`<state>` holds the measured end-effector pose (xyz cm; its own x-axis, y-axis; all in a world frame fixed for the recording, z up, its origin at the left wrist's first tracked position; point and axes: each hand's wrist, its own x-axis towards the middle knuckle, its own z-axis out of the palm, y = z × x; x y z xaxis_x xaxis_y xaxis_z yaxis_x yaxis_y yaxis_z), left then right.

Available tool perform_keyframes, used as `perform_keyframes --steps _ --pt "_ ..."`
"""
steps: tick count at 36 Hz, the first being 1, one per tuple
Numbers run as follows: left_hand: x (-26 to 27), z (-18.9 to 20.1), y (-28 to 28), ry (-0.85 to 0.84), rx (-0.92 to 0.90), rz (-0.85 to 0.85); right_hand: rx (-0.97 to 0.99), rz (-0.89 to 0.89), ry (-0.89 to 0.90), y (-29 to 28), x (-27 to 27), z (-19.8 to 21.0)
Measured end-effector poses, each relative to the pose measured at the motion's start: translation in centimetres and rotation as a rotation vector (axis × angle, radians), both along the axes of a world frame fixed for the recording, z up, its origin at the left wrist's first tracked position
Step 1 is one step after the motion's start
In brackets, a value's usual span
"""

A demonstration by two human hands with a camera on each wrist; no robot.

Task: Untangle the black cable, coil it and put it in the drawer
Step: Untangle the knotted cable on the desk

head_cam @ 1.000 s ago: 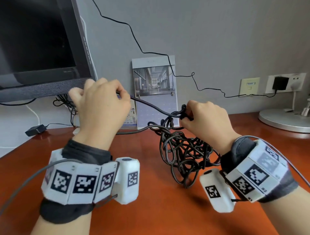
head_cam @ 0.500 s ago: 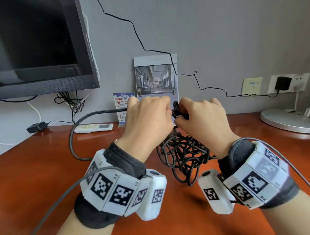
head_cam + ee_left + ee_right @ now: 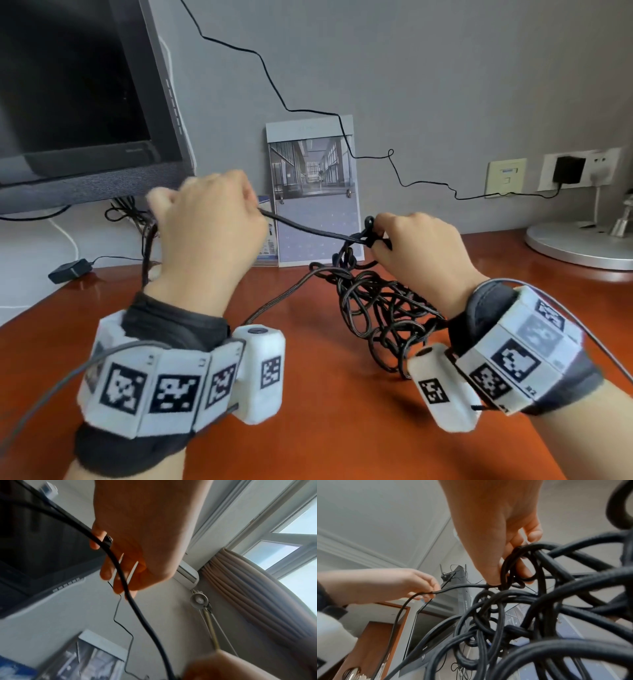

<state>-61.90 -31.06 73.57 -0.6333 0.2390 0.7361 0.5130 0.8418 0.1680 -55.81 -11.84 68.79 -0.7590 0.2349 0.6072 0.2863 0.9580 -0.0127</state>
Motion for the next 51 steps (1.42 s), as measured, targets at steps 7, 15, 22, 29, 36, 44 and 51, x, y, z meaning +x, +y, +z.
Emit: perform_keyframes --steps 7,15,22,29,36,44,51 --pt "1.6 -3.1 4.6 -0.198 -0.246 -0.236 0.037 0.064 0.051 -1.6 0.3 0.3" --pt "0.0 -2.2 2.9 -0.147 -0.135 -0.233 -0.030 0.021 0.030 -0.4 0.2 -0.1" --pt "-0.6 0.5 -1.1 -0.062 0.116 -0.083 -0.076 -0.066 -0.036 0.8 0.1 -0.3" --pt "-1.0 -0.6 -0.3 -0.305 0.052 -0.157 -0.012 -0.045 -0.048 0.1 -0.1 -0.2" --pt "1.0 -3.9 4.7 -0.343 -0.208 -0.352 0.005 0.009 -0.004 -1.7 0.2 0.1" --pt "0.2 -3.3 3.9 -0.214 -0.125 -0.352 -0.030 0.032 -0.043 -1.6 0.2 -0.2" --pt "0.4 -2.1 2.8 -0.165 -0.071 -0.329 -0.063 0.068 0.017 -1.9 0.2 -0.2"
